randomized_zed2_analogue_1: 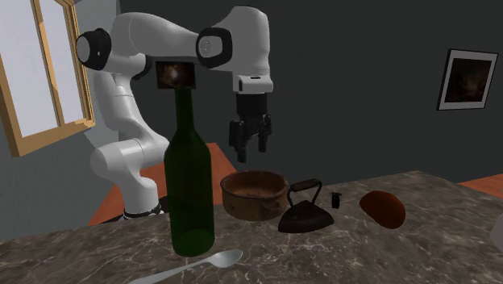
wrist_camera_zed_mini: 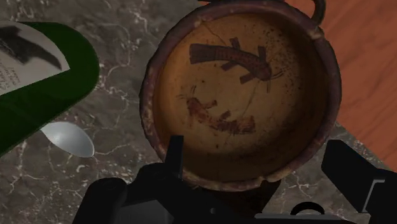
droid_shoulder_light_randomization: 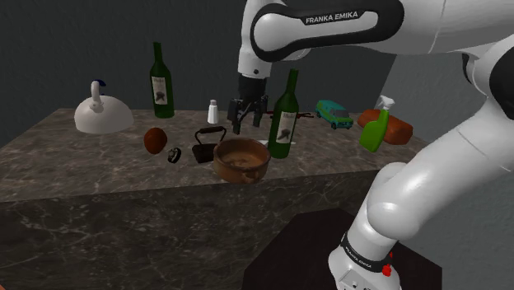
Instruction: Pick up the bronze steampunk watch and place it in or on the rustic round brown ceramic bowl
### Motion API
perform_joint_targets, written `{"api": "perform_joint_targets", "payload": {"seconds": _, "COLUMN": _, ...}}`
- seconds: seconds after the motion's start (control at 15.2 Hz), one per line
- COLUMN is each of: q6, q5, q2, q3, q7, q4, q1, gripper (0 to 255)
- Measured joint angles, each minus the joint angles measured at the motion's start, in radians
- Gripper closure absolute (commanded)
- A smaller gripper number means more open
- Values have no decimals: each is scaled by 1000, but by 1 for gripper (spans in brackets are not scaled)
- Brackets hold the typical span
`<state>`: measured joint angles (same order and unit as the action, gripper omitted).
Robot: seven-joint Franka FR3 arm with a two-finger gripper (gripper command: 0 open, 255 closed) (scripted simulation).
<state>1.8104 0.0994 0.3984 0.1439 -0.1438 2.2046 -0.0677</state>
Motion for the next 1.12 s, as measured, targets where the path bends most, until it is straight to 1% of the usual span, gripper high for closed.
{"api": "perform_joint_targets", "payload": {"seconds": 0.07, "q6": 9, "q5": -7, "q2": -48, "q3": 12, "q7": -10, "q4": -38, "q1": -2, "gripper": 0}}
{"api": "perform_joint_targets", "payload": {"seconds": 0.33, "q6": 46, "q5": -39, "q2": -190, "q3": 53, "q7": -47, "q4": -135, "q1": -14, "gripper": 0}}
{"api": "perform_joint_targets", "payload": {"seconds": 0.66, "q6": 71, "q5": -102, "q2": -389, "q3": 98, "q7": -106, "q4": -293, "q1": -38, "gripper": 0}}
{"api": "perform_joint_targets", "payload": {"seconds": 0.86, "q6": 64, "q5": -147, "q2": -508, "q3": 113, "q7": -132, "q4": -407, "q1": -57, "gripper": 0}}
{"api": "perform_joint_targets", "payload": {"seconds": 0.92, "q6": 64, "q5": -165, "q2": -557, "q3": 120, "q7": -149, "q4": -451, "q1": -69, "gripper": 0}}
{"api": "perform_joint_targets", "payload": {"seconds": 1.12, "q6": 25, "q5": -215, "q2": -692, "q3": 131, "q7": -183, "q4": -610, "q1": -107, "gripper": 0}}
